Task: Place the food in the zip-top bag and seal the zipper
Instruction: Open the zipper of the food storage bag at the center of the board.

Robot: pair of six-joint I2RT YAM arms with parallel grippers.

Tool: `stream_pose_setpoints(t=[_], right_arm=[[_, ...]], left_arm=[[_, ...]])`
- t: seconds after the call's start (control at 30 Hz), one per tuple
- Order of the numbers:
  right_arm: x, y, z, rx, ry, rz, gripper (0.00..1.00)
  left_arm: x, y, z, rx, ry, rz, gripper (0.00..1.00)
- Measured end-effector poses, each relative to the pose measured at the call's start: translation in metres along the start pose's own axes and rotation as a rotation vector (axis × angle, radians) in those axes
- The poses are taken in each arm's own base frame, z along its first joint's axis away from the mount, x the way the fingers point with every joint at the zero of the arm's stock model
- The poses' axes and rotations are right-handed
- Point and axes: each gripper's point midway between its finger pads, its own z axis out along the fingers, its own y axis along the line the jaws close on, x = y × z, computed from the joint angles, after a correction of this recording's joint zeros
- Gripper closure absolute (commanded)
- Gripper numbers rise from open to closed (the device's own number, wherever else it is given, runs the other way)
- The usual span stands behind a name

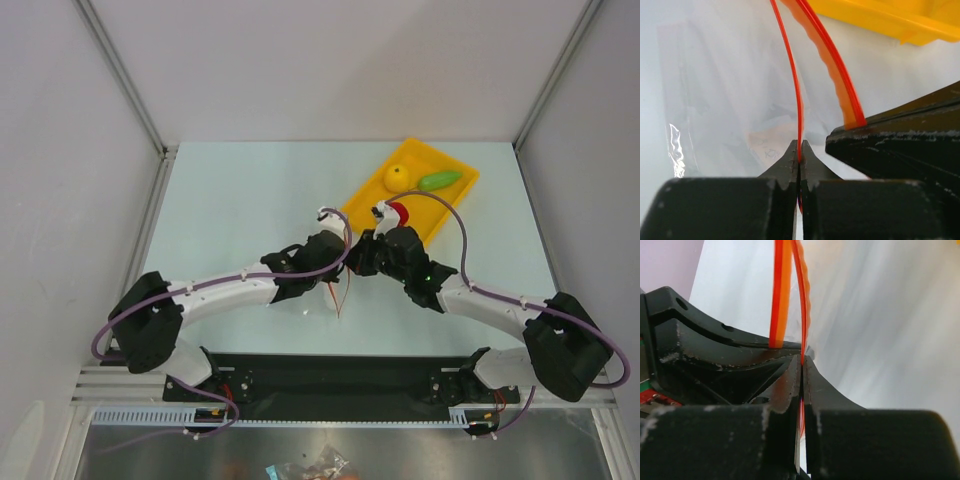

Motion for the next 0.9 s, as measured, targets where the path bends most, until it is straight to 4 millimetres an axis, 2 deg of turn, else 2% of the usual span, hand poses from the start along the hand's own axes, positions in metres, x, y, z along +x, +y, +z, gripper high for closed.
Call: stream_pose_setpoints(t=[0.37,0.53,0.67,0.8,0.9], right_arm=[[-0.001,-0.015,0.009,0.072,0.006,-0.012,1.00],[-0.001,-0.037,0.022,0.177,0.019,-0.019,1.00],[0.001,-0.060,0.031,0.278,0.041,-0.018,1.00],[0.005,-0.077,0.031,0.335,0.060,-0.012,0.93],[0.005,-0.080,0.029,0.347,0.063,-0.019,0.78]], left_arm=[[-0.003,0.010,-0.009,-0.052,0.031,0.042,1.00],[-0.019,0.017,-0.022,-0.098,0.036,0.068,1.00],[-0.022,0.025,-0.037,-0.111,0.034,0.072,1.00],[-0.029,0.029,-0.047,-0.115,0.013,0.065,1.00],[-0.027,0.030,-0.046,-0.119,0.019,0.067,1.00]])
